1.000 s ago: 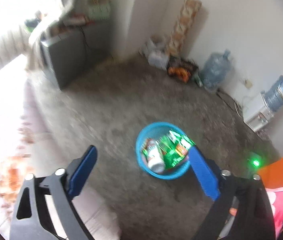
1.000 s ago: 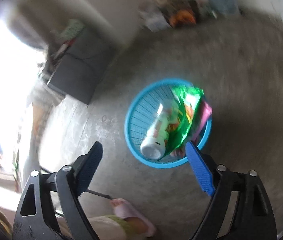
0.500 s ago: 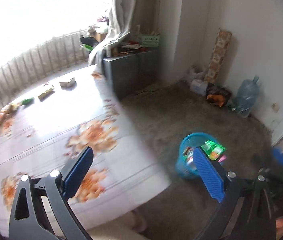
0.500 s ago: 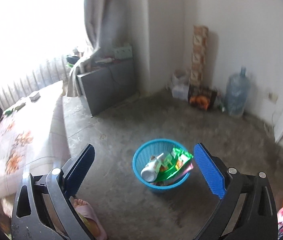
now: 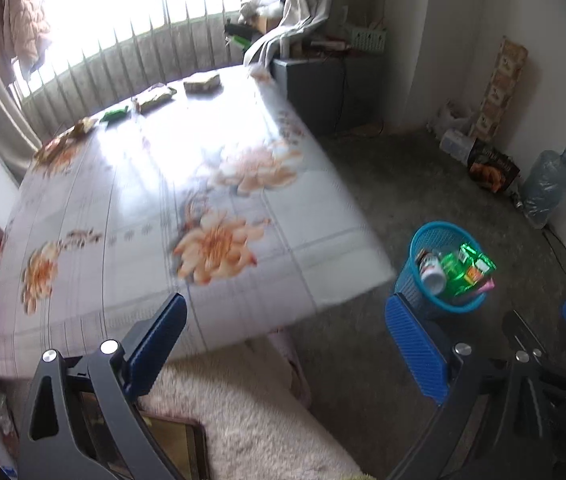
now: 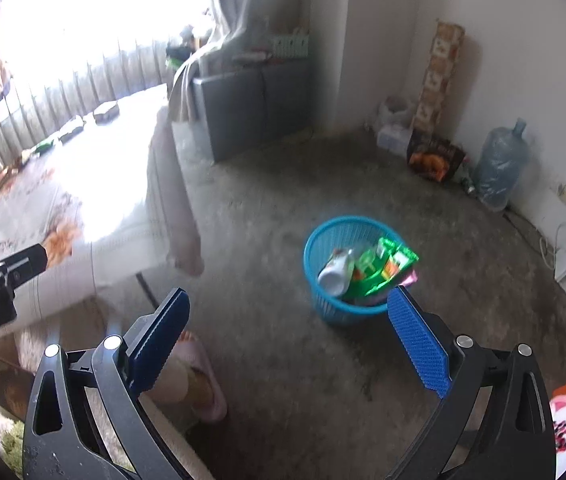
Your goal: Collect trash
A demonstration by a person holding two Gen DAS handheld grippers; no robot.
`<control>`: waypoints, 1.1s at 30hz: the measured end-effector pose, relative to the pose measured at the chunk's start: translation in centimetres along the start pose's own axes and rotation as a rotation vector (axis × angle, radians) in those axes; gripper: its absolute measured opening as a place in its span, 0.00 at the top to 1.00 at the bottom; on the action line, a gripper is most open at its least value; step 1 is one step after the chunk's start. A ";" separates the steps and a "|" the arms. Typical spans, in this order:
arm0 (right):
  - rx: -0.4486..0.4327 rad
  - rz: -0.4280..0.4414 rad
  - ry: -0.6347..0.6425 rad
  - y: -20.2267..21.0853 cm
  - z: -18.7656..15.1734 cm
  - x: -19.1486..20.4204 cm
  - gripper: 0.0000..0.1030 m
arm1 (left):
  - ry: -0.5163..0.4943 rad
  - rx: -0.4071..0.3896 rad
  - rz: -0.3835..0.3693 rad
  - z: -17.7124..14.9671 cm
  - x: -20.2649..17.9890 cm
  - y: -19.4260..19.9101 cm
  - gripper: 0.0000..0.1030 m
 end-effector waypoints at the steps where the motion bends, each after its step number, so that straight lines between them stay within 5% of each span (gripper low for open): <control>1: 0.008 -0.008 0.009 -0.1 -0.3 0.2 0.08 | 0.004 0.004 0.004 -0.1 0.0 0.0 0.05; 11: 0.032 -0.035 0.043 -0.4 -1.0 1.1 0.08 | 0.094 -0.002 0.045 0.8 2.0 0.1 0.05; 33: 0.034 -0.066 0.057 -0.5 -0.6 0.1 0.08 | 0.114 0.008 0.069 0.9 2.4 0.0 0.05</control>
Point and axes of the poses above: each gripper's, at about its wrist camera, not at the fingertips, and y roughly against the way its jaws point, x to its left, z to its top, the point moved 8 cm from there along -y, roughly the way its jaws point, and after that the axes turned 6 degrees about y, right-handed, at the moved point
